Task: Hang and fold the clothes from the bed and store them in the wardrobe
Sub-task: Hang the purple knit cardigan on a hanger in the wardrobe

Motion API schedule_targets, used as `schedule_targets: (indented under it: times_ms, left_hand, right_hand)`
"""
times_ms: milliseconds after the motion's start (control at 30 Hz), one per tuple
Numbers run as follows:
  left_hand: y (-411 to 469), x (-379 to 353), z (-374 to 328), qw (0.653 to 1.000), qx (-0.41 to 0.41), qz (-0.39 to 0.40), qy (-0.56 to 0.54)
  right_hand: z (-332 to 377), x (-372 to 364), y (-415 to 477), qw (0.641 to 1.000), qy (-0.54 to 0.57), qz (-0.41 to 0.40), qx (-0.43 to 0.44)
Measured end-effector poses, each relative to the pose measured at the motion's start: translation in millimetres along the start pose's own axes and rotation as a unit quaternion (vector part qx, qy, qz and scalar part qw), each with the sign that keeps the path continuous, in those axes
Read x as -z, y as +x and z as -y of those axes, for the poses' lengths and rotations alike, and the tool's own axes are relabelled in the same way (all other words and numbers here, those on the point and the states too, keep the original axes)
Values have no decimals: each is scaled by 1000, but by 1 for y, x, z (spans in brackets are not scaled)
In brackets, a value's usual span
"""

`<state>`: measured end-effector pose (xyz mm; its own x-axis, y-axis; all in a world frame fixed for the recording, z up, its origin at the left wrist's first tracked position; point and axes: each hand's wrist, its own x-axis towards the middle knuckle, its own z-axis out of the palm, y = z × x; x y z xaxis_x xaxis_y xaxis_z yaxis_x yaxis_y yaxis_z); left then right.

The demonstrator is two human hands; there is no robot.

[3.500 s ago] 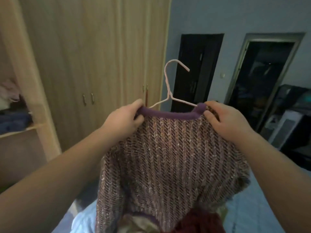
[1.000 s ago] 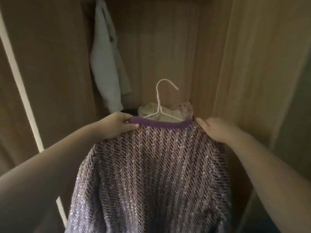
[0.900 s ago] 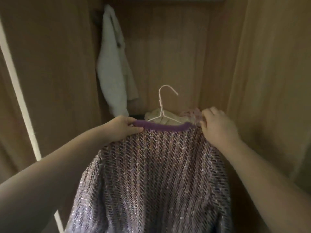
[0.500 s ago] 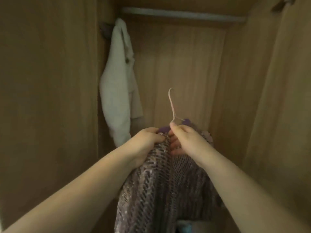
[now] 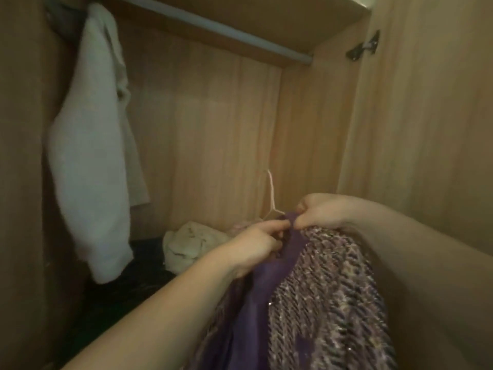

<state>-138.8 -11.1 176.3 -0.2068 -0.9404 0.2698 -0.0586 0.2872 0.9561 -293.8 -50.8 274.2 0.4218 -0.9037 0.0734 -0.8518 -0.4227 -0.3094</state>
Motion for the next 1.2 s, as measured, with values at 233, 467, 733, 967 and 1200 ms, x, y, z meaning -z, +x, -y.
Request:
schedule_targets:
  times_ms: [233,467,733,967,1200]
  left_hand:
    - [65,-26,19,982,-108,34,148]
    - [143,-8,32,927,-219,-147,267]
    - [218,54,17,897,-273,-77,337]
    - [272,108,-21,878,-282,-71,380]
    - [329,178,-82,700,-387,-218,560]
  right_hand:
    - [-61,4,-18,965,-229,-124,13]
    - [-112,28,-15,926,-271,-263,14]
    - [-158,59,30,847,-305,-433,43]
    - [-151,94,100,830,-314,-455,75]
    - [-94,109,183,827,-299,-466,93]
